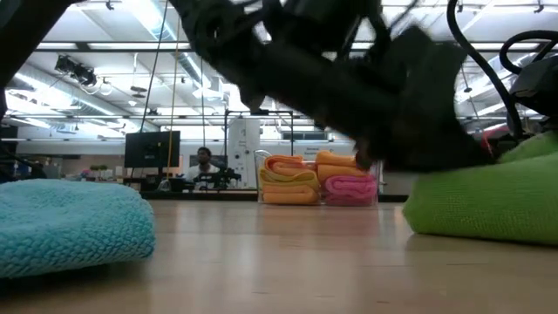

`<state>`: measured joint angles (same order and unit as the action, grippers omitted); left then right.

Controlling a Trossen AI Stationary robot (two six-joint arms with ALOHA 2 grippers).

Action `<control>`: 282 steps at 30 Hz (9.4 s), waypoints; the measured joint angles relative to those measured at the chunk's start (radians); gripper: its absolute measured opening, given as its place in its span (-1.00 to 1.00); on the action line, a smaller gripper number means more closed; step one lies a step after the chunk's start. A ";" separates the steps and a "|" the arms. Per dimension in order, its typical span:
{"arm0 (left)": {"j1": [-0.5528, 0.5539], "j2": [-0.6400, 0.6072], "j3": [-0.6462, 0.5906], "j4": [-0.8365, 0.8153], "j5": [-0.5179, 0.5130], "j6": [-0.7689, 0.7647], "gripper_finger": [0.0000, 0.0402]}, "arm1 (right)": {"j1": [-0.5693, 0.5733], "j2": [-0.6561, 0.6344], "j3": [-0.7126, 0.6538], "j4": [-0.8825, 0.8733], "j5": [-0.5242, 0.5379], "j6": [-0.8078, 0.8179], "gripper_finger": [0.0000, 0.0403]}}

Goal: Fold microfiber towels
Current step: Fold the green microfiber cloth, then put the green microfiber cloth into the transparent bin

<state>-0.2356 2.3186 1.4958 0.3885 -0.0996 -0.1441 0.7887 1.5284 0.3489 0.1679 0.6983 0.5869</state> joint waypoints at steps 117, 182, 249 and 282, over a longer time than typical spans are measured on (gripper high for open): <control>0.026 -0.026 0.012 -0.202 0.007 0.050 -0.03 | 0.144 0.431 0.654 -0.680 0.233 -0.442 0.72; -0.168 -0.394 -0.075 -0.594 -0.170 0.182 -0.59 | -0.117 -0.169 0.648 -1.224 0.219 -0.290 -0.79; 0.124 -1.144 -0.817 -0.230 -0.078 0.079 -0.86 | -1.042 0.280 0.966 -0.904 -0.155 -1.131 -0.40; 0.128 -1.143 -0.816 -0.260 -0.079 0.115 -0.86 | -1.197 0.253 1.139 -1.165 -0.624 -0.870 -0.05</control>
<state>-0.1078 1.1755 0.6796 0.1287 -0.1789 -0.0286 -0.4080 1.7815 1.4883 -0.9972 0.0738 -0.2836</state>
